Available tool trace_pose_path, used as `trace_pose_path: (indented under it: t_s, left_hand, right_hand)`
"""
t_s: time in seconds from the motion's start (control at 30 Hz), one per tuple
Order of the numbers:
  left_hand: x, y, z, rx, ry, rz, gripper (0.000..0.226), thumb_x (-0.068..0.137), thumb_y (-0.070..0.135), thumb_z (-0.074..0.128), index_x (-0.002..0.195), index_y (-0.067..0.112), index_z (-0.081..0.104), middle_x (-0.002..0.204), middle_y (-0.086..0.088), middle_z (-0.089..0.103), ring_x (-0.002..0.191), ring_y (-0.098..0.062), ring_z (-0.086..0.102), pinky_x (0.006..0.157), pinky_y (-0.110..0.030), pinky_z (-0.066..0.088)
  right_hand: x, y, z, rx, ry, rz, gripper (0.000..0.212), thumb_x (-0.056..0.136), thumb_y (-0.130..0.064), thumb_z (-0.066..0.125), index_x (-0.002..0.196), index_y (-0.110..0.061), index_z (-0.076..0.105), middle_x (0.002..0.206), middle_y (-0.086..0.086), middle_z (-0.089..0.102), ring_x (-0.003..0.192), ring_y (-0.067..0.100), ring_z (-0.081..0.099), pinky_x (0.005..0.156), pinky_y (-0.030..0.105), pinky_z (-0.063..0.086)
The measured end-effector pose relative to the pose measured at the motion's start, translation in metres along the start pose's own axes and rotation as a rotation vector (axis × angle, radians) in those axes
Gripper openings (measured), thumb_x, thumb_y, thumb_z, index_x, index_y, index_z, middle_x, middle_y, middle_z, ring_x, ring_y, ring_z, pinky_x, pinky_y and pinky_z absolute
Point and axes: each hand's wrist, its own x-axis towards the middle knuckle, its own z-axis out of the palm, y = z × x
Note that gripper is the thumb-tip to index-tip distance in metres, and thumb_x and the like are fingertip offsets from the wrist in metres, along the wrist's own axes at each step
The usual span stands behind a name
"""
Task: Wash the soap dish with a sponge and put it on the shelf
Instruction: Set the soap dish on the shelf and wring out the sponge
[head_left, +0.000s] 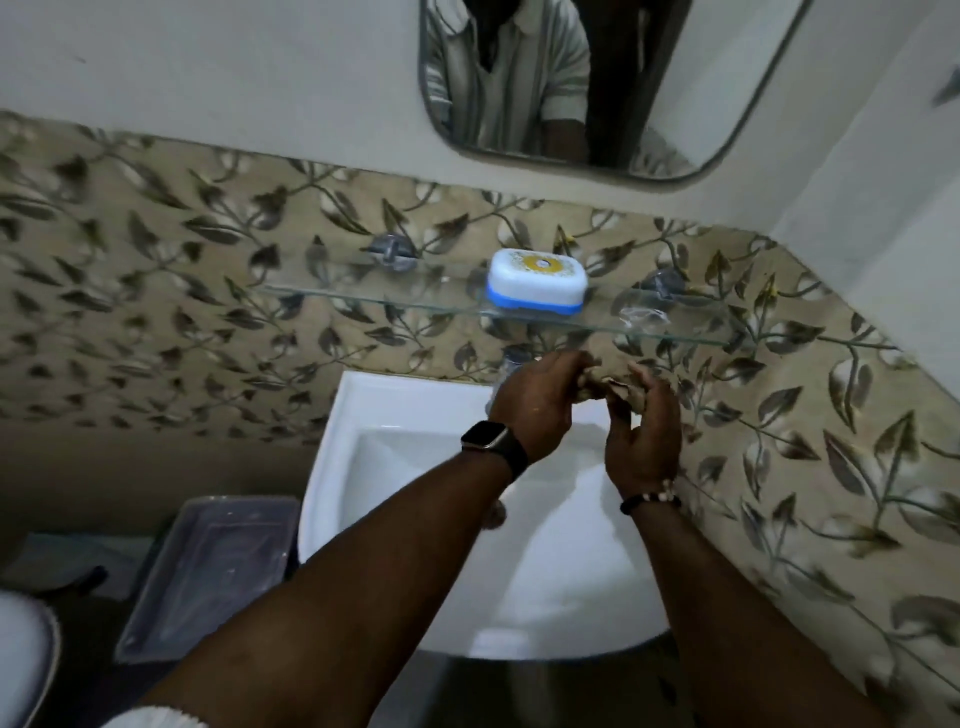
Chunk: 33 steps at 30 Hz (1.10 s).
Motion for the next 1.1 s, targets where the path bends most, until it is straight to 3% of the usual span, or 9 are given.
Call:
trace_pose_path:
  t_s: [0.17,0.4,0.53,0.6,0.7,0.8,0.9,1.0,1.1]
  left_hand:
    - [-0.018,-0.008,-0.106,-0.016,0.226,-0.032,0.026,0.090,0.010,0.058,0.114,0.006,0.068,0.105,-0.018,0.073,0.094,-0.038,0.069,0.078,-0.045,0.055]
    - [-0.044,-0.044,-0.246,0.096,0.408,-0.087,0.019,0.096,0.013,0.056,0.110,0.007,0.066,0.096,-0.012,0.073,0.086,-0.032,0.069,0.069,-0.045,0.056]
    - [-0.081,-0.083,-0.310,-0.107,0.458,-0.346,0.020,0.100,0.013,0.055,0.115,0.003,0.062,0.110,-0.016,0.069,0.101,-0.031,0.067,0.083,-0.052,0.057]
    - [-0.104,-0.101,-0.331,-0.313,0.511,-0.490,0.019,0.100,0.009,0.054,0.116,0.000,0.058,0.116,-0.021,0.067,0.105,-0.036,0.066,0.087,-0.053,0.058]
    - [-0.146,-0.126,-0.345,-0.524,0.587,-0.635,0.011,0.102,0.008,0.050,0.109,0.008,0.058,0.107,-0.011,0.070,0.092,-0.023,0.070,0.074,-0.035,0.061]
    - [-0.189,-0.147,-0.340,-0.598,0.658,-0.779,0.012,0.103,0.008,0.049,0.100,0.013,0.059,0.082,0.005,0.072,0.073,-0.008,0.070,0.063,-0.026,0.057]
    - [-0.229,-0.173,-0.322,-0.691,0.732,-0.941,0.013,0.104,0.006,0.047,0.096,0.009,0.057,0.088,-0.008,0.066,0.076,-0.017,0.067,0.064,-0.028,0.059]
    - [-0.266,-0.201,-0.294,-0.772,0.807,-1.083,0.022,0.105,0.011,0.045,0.086,0.008,0.055,0.079,-0.011,0.058,0.059,-0.012,0.062,0.056,-0.027,0.054]
    - [-0.293,-0.229,-0.262,-0.858,0.859,-1.174,0.034,0.107,0.026,0.042,0.105,-0.002,0.062,0.097,-0.019,0.067,0.074,-0.020,0.067,0.064,-0.031,0.055]
  right_hand:
    - [0.025,-0.094,0.028,-0.029,0.054,-0.196,0.019,0.080,0.005,0.054,0.095,0.000,0.066,0.089,0.023,0.065,0.085,0.043,0.060,0.075,0.040,0.041]
    - [0.042,-0.237,0.090,0.188,-0.050,-0.360,0.026,0.076,0.007,0.056,0.098,0.000,0.067,0.094,0.021,0.068,0.088,0.041,0.062,0.079,0.042,0.046]
    - [0.018,-0.310,0.139,0.464,-0.211,-0.272,0.015,0.083,-0.003,0.062,0.097,-0.003,0.067,0.093,0.014,0.067,0.083,0.026,0.063,0.071,0.023,0.047]
    - [0.000,-0.336,0.168,0.586,-0.379,-0.140,0.014,0.089,-0.010,0.062,0.102,-0.006,0.066,0.098,0.011,0.068,0.085,0.022,0.064,0.073,0.032,0.055]
    - [-0.029,-0.360,0.207,0.633,-0.661,0.033,0.013,0.094,-0.015,0.060,0.106,-0.015,0.062,0.104,0.007,0.067,0.085,0.023,0.069,0.070,0.046,0.059]
    - [-0.058,-0.368,0.241,0.609,-0.842,0.115,0.013,0.093,-0.015,0.061,0.098,-0.027,0.059,0.110,0.007,0.065,0.074,0.017,0.071,0.058,0.041,0.062]
    - [-0.086,-0.364,0.277,0.449,-0.988,0.061,0.014,0.089,-0.018,0.067,0.101,-0.023,0.064,0.100,0.007,0.069,0.081,0.026,0.068,0.072,0.045,0.060]
    - [-0.120,-0.347,0.315,0.323,-1.130,0.052,0.023,0.085,-0.021,0.073,0.104,-0.012,0.064,0.098,0.013,0.071,0.089,0.032,0.066,0.079,0.043,0.057]
    - [-0.156,-0.326,0.344,0.175,-1.234,0.018,0.032,0.085,-0.028,0.076,0.111,-0.012,0.065,0.105,0.011,0.071,0.095,0.032,0.065,0.074,0.028,0.047]
